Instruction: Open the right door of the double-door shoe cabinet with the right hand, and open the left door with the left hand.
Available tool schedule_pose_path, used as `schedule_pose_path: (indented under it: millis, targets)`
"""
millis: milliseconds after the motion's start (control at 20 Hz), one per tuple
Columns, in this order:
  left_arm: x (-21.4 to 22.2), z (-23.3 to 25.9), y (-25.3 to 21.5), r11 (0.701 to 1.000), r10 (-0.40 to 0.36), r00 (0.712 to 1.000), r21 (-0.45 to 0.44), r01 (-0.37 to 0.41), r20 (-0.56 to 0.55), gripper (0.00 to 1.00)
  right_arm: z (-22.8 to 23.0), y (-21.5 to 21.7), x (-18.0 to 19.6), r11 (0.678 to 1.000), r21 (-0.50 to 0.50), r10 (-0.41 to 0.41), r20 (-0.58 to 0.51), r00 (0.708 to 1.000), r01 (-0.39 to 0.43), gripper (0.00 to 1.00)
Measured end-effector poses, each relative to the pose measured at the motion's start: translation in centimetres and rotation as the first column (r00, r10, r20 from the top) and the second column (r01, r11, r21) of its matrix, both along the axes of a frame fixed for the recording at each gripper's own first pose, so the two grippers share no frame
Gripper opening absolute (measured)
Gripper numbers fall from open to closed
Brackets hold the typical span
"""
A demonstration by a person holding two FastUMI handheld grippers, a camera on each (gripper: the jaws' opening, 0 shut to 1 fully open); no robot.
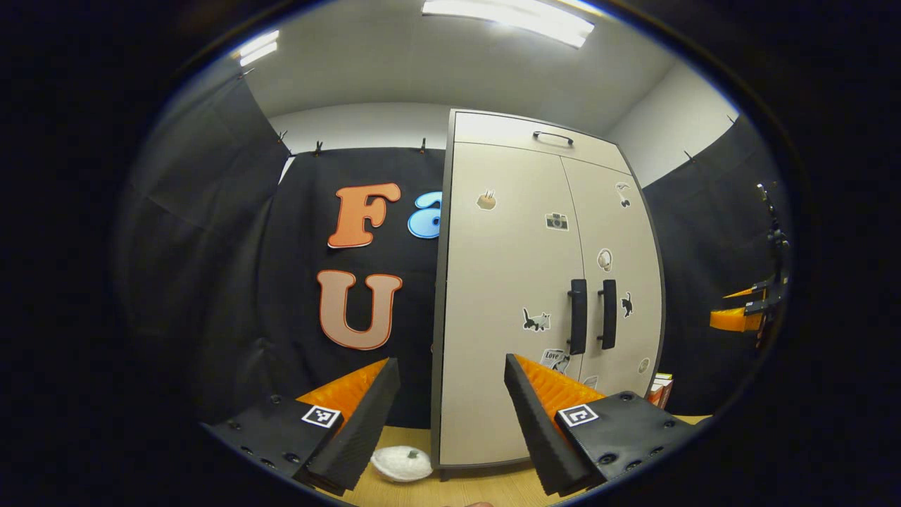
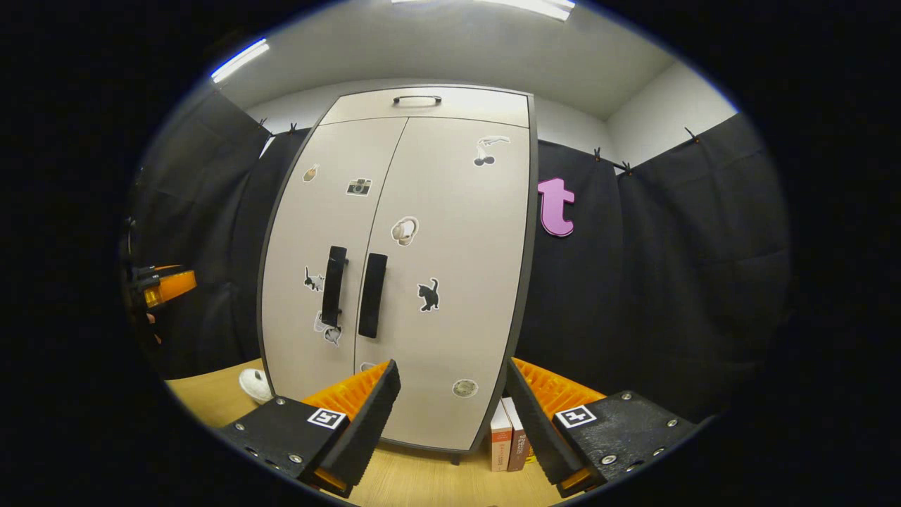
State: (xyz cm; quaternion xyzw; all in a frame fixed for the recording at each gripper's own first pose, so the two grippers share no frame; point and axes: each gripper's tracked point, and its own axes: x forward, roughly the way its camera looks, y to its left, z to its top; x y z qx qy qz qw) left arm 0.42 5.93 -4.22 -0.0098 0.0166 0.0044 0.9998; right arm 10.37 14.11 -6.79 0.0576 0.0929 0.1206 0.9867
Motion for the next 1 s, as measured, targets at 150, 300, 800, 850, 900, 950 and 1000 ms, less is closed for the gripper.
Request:
schedule_pose_path:
  millis: [150,300,800,850,900,950,1000]
  targets:
    - [-0.1,-0.5,0.7,1.0,0.011,1.0,0.002,-0.011,-0.011,0.96,-0.4,1.0,1.0,1.0,0.017,0.011,-0.004,1.0,-0.011,0.92]
    - [-0.2,-0.9,1.3,1.0,0.026,1.0,0.007,-0.026,-0.014,0.95,-1.1,2.9,2.7,0.998,0.049,0.04,-0.021,0.999,-0.039,0.92]
    - [-0.3,-2.7,3.9,0.997,0.075,0.996,0.02,-0.074,-0.04,0.96,-0.6,11.4,9.6,0.975,0.189,0.128,-0.037,0.991,-0.119,0.86]
    - [-0.3,-3.0,4.3,0.996,0.085,0.996,0.023,-0.084,-0.042,0.96,-0.4,12.1,10.1,0.971,0.204,0.135,-0.041,0.99,-0.124,0.83]
    - [-0.2,-3.1,4.8,0.995,0.095,0.995,0.03,-0.094,-0.041,0.96,-0.1,12.8,10.7,0.968,0.218,0.137,-0.042,0.99,-0.125,0.82]
    - [-0.3,-3.4,5.1,0.994,0.102,0.994,0.034,-0.1,-0.042,0.96,0.0,13.5,11.2,0.966,0.226,0.137,-0.045,0.99,-0.124,0.81]
    - [-0.3,-3.6,5.3,0.994,0.106,0.993,0.035,-0.105,-0.041,0.96,0.1,13.9,11.8,0.967,0.227,0.131,-0.052,0.99,-0.116,0.8]
